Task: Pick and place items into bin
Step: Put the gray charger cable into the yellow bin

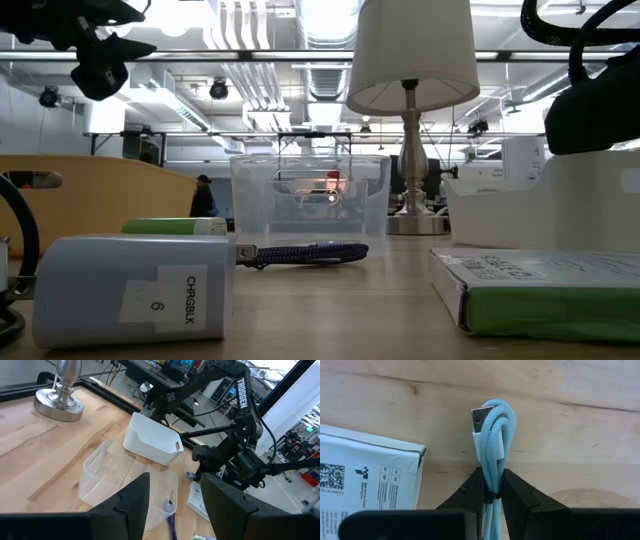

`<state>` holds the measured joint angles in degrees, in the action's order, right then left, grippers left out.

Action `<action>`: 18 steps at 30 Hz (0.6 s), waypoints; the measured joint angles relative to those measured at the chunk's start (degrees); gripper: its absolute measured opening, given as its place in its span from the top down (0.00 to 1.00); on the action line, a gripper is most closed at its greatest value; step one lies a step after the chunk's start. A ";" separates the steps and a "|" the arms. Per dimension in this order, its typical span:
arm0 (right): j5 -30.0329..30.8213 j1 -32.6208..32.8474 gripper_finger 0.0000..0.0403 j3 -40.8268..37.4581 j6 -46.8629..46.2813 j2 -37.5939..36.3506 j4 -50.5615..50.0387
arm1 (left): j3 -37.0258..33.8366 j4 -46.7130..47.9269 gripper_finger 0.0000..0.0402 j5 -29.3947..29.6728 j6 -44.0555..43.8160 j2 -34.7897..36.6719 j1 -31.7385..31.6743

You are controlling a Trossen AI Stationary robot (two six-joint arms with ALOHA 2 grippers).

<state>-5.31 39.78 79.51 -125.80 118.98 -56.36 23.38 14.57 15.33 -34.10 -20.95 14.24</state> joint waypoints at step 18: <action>23.72 -10.01 0.91 -2.15 38.56 -9.39 21.07 | 0.00 -0.25 0.60 -1.97 -1.62 -0.45 0.05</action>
<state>18.42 29.77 77.36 -87.24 109.59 -35.29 23.38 14.32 13.36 -35.71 -21.40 14.29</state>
